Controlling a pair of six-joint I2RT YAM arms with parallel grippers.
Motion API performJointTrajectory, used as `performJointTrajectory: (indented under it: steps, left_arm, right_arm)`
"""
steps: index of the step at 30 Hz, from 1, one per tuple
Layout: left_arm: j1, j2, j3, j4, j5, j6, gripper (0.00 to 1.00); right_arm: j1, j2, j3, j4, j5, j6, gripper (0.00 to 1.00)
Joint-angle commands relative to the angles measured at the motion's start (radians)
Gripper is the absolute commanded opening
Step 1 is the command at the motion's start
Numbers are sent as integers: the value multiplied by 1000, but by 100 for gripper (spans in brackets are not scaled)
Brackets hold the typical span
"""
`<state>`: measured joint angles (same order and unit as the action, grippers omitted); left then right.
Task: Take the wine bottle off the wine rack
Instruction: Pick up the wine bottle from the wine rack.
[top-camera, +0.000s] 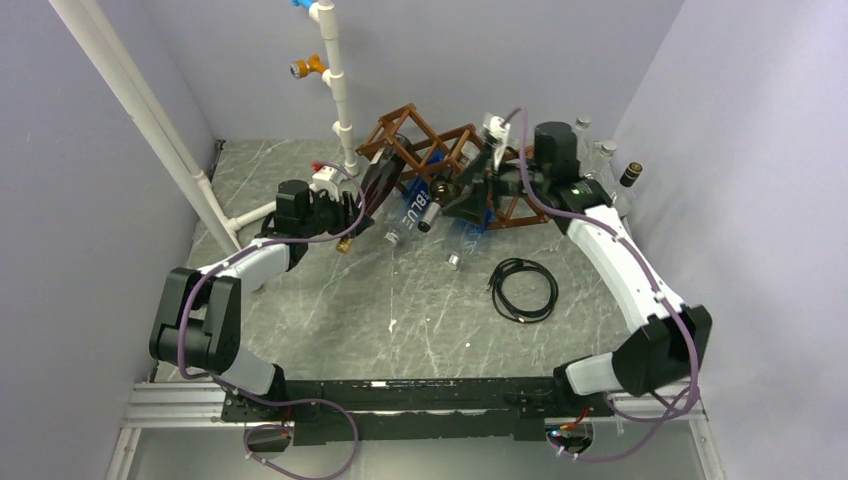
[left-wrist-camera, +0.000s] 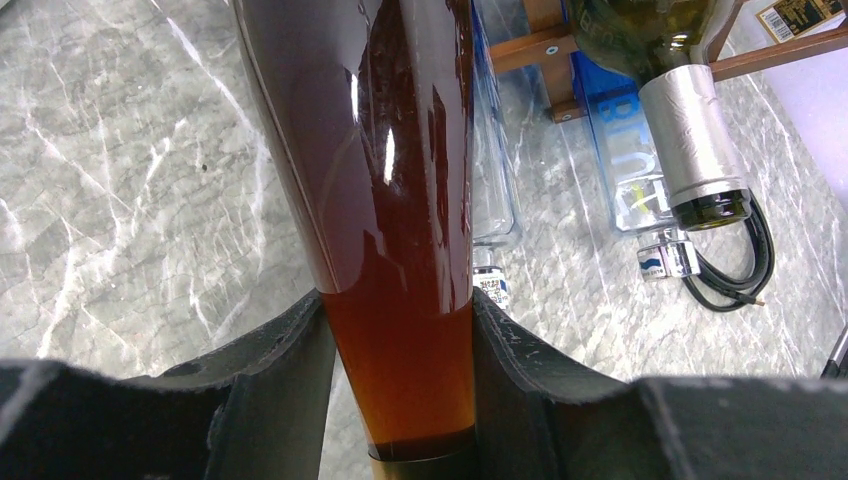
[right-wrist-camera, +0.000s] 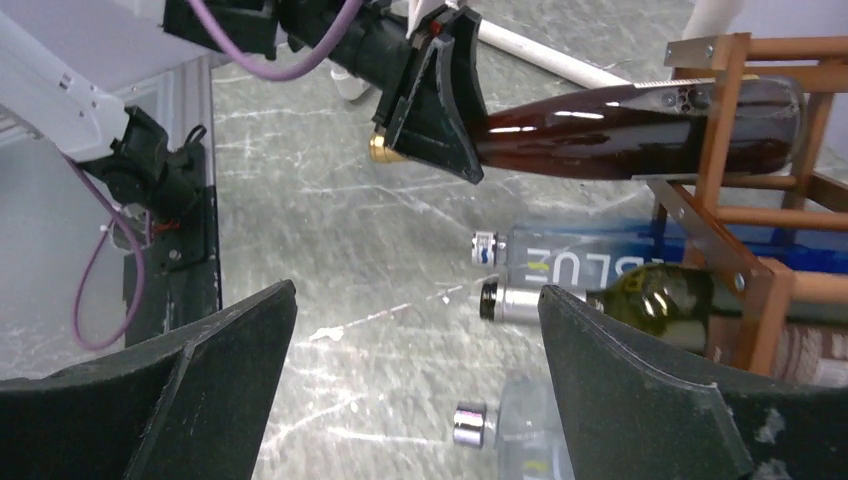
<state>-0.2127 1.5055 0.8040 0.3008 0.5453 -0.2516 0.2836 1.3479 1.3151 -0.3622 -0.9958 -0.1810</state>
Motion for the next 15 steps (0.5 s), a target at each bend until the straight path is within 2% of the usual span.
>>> performJointTrajectory:
  steps: [1,3,7,10,12,15]
  left_arm:
    - [-17,-118,29,198,106,31,0]
    - [-18,-126,27,185,102,37,0]
    - [-19,-130,28,176,97,30,0]
    - [-21,-139,17,182,94,21,0]
    - [-22,-146,9,178,91,21,0]
    - [-22,-161,-4,176,88,23,0]
  right_arm:
    - [94,100,96,108,142,149,93]
    - [158,145,121,144,212,224,93]
    - [270,272,251,128,485,442,93]
    - [333,406,416,4,727,578,95]
    - [356,478,490,-35,790,659,96]
    - [366,533,515,-6,840,766,96]
